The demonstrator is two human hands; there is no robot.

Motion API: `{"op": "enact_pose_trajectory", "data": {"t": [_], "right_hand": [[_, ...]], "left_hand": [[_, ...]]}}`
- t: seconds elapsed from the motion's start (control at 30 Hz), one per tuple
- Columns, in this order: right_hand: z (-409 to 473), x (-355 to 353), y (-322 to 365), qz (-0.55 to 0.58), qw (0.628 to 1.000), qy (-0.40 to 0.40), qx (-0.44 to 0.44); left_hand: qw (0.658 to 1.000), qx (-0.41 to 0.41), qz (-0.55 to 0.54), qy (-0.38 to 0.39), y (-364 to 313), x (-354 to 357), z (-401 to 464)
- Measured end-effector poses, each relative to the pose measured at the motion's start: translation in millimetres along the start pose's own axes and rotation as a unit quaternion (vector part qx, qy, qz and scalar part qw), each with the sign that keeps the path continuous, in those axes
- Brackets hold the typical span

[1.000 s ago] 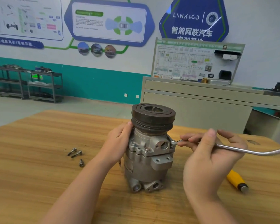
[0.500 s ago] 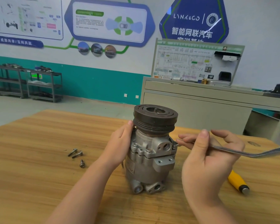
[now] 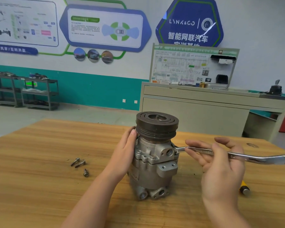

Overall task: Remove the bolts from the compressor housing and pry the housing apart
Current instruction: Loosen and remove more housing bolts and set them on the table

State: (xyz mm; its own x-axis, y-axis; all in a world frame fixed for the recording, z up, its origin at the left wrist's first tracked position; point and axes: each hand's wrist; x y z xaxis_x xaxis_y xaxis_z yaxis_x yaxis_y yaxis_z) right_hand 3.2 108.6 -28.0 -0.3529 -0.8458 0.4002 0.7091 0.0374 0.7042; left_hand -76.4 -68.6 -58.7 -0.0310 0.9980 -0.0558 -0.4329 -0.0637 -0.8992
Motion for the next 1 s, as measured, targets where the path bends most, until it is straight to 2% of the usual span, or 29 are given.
{"op": "enact_pose_trajectory", "data": {"t": [0.07, 0.2, 0.37, 0.5, 0.67, 0.73, 0.8, 0.87, 0.93, 1.0], "right_hand": [[4.8, -0.5, 1.4, 0.017, 1.000, 0.006, 0.006], [7.1, 0.8, 2.5, 0.009, 0.999, 0.030, -0.042], [1.6, 3.5, -0.3, -0.056, 0.988, 0.074, -0.125], [-3.8, 3.3, -7.7, -0.104, 0.979, 0.067, -0.163], [-12.2, 6.4, -16.4, -0.184, 0.944, 0.105, -0.253], [-19.4, 9.4, -18.9, -0.182, 0.940, 0.102, -0.270], [-26.5, 14.5, -19.1, -0.152, 0.952, 0.068, -0.258], [-26.7, 19.7, -16.2, -0.099, 0.974, -0.006, -0.202], [-17.0, 23.7, -11.7, -0.038, 0.988, -0.109, -0.098], [1.2, 23.8, -10.4, 0.015, 0.982, -0.185, 0.021]], "left_hand": [[1.000, -0.005, 0.002, 0.002, 0.7, 0.3, -0.2], [1.000, -0.007, 0.003, 0.006, 1.7, -0.2, 0.0], [1.000, -0.010, 0.004, 0.009, 2.1, -0.6, -0.1], [1.000, -0.010, 0.003, 0.012, 2.6, -0.7, 0.4], [1.000, -0.004, 0.002, 0.018, 1.5, -0.8, -1.8], [1.000, -0.005, -0.001, 0.026, -0.7, -2.5, -2.7], [0.999, -0.007, -0.005, 0.040, -2.3, -5.2, -3.7], [0.998, -0.010, -0.009, 0.053, -3.7, -7.7, -5.0], [0.998, -0.010, -0.002, 0.062, -4.6, -9.8, -6.0], [0.997, 0.006, 0.015, 0.075, -5.8, -11.6, -6.7]]}}
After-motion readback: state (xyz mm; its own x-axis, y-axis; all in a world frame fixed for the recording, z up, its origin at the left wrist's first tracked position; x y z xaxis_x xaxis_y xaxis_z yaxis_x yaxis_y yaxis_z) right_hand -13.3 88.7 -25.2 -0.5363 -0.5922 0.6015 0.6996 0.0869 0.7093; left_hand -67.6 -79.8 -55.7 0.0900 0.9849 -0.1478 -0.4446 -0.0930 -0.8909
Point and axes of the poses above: each hand's wrist, its own z-axis towards the middle knuckle, its own x-axis out of the palm, y = z × x, and after that the axes turned 4 degrees about -z, right-handed
